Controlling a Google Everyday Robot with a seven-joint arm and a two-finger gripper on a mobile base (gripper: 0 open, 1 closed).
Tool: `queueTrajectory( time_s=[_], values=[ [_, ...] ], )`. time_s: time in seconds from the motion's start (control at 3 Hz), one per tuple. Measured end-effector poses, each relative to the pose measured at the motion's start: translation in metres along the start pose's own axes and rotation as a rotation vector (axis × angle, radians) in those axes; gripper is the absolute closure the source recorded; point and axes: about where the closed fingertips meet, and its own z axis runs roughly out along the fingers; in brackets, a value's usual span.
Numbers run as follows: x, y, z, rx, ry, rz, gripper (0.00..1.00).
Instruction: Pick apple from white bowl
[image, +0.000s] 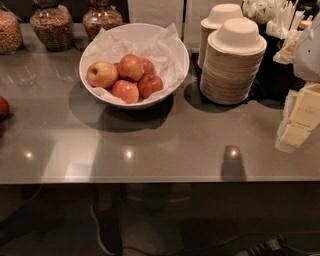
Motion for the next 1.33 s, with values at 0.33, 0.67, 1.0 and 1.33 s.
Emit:
queueTrajectory(
  time_s=[0.33, 0.67, 1.0, 1.33],
  values=[
    [-0.001, -0.001, -0.001, 0.004, -0.004, 0.002, 0.00],
    [-0.024, -0.018, 0.004, 0.057, -0.096, -0.028, 0.00],
    [-0.083, -0.053, 0.017, 0.135, -0.285, -0.108, 0.00],
    [-0.147, -0.093, 0.027, 0.188, -0.445, -0.197, 0.00]
  ],
)
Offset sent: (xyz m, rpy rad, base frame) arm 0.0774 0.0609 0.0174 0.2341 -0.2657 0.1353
